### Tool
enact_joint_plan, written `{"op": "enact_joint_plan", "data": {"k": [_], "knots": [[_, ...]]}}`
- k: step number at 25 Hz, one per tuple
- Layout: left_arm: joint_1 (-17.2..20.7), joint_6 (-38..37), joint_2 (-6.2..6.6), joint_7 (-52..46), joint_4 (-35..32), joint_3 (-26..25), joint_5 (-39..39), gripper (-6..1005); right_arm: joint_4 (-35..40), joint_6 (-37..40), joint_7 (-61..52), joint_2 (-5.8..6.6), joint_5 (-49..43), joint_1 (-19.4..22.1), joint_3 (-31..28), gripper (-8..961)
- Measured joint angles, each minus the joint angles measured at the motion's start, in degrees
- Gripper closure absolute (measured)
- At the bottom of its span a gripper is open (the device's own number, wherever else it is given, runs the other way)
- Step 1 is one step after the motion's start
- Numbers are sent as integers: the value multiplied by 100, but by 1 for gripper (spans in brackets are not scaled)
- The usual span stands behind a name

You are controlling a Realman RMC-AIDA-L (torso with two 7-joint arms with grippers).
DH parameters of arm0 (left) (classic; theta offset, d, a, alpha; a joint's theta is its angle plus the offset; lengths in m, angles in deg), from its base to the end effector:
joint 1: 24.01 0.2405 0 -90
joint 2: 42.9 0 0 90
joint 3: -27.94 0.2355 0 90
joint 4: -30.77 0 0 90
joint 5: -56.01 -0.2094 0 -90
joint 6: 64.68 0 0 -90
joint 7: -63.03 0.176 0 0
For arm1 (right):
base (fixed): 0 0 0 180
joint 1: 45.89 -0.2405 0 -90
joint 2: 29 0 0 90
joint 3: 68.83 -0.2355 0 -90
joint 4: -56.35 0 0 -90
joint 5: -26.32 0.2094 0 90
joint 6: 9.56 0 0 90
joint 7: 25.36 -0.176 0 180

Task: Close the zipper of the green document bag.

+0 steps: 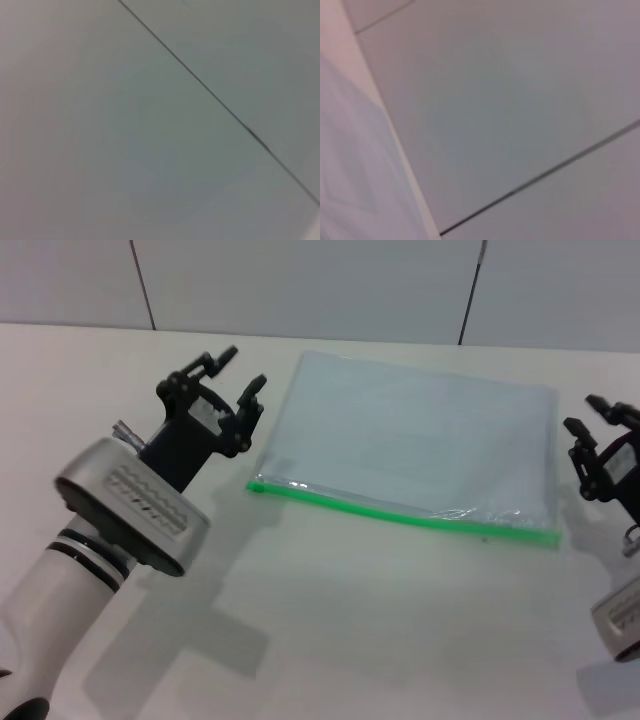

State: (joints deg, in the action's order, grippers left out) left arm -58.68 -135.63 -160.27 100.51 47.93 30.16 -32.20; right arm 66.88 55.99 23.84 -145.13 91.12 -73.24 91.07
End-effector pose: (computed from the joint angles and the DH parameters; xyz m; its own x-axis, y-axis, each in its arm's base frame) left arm -0.2361 0.3619 -0.0569 0.9401 -0.3292 0.0889 0.0017 -0.2562 -0.9666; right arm 0.2938 0.3511 -0.0352 0.9160 0.2935 0.2736 0.3378 -0.1963 -0.9205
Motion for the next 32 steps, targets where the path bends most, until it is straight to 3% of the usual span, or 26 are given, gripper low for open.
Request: {"op": "enact_joint_plan", "data": {"k": [3,13,21,25,32], "knots": [[7,-373,13,-643,0,24,-28,666,-68,142,-356,9,72,38,-11,722],[102,-1346,30,-2579,-79,-84,144,376,85,1360,-2093,-13,77,328,-478,271],[190,-1549,48,-4551,-343,-298,466,227,458,1871,-3771,-19,74,335,-730,265],[200,-1561,48,-4665,-356,-309,466,158,515,2056,-3991,-17,24,339,-683,263],[167,-1580,44,-4683,-332,-299,459,152,603,2083,-4040,-15,-12,311,-590,263]]}}
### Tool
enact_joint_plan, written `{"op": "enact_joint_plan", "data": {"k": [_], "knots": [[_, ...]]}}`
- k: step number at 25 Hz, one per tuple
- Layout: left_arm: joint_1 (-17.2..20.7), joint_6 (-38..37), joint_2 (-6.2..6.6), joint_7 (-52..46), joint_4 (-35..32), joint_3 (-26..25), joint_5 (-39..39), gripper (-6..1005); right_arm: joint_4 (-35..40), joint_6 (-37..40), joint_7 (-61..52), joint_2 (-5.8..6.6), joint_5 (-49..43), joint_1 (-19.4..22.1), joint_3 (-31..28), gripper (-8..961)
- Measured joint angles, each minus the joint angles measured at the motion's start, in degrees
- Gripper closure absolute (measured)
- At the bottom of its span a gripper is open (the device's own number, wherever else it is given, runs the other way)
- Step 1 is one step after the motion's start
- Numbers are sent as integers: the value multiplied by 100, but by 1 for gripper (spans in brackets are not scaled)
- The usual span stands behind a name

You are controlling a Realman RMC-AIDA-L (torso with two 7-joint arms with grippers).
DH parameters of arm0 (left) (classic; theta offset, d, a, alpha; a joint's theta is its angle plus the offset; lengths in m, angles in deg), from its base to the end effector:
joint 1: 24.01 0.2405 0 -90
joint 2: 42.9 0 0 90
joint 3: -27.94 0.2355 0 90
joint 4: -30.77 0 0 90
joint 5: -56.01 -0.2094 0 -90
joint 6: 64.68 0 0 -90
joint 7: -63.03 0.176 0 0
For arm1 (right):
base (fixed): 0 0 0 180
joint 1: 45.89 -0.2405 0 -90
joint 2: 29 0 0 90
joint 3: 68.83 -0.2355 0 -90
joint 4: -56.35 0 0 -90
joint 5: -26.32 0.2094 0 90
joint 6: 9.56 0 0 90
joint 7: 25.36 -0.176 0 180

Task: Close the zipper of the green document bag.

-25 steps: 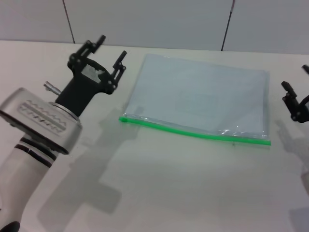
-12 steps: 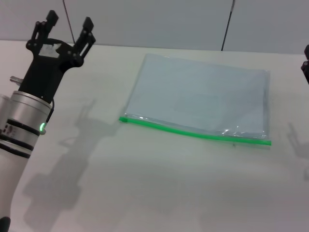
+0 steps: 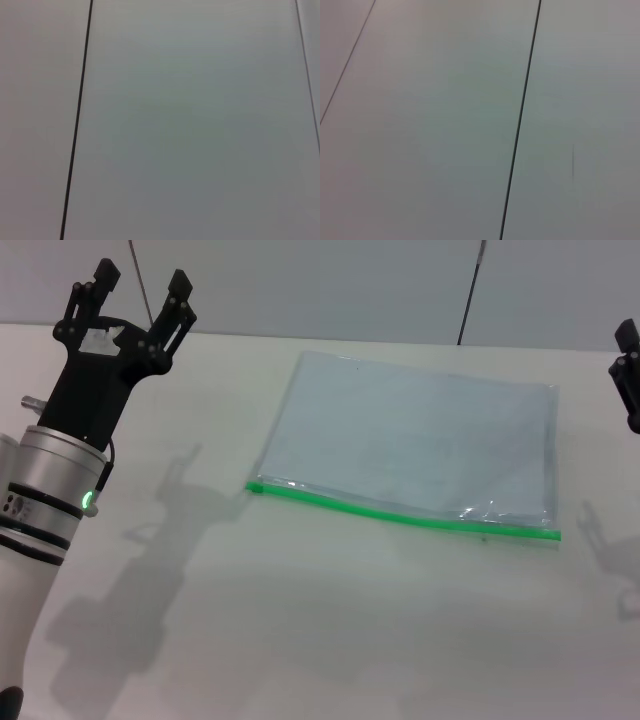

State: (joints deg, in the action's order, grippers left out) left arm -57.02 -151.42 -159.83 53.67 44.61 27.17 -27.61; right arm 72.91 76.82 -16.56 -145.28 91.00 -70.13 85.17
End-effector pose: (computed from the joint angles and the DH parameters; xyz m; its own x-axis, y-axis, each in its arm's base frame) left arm -0.2316 0.3592 0.0074 0.5511 -0.3195 0.7708 0.7103 -0.3051 -0.6343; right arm 0.2442 0.3313 0.0059 0.7429 0.4025 -0.5349 -0.4910 -0.2156 -0.8441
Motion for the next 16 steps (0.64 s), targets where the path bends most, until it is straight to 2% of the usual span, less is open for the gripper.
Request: {"op": "enact_joint_plan", "data": {"k": [16], "knots": [[-21,38,-5,-5,14,-2,15,152,25,-2,-17,0,44,-11,-10,263]]}}
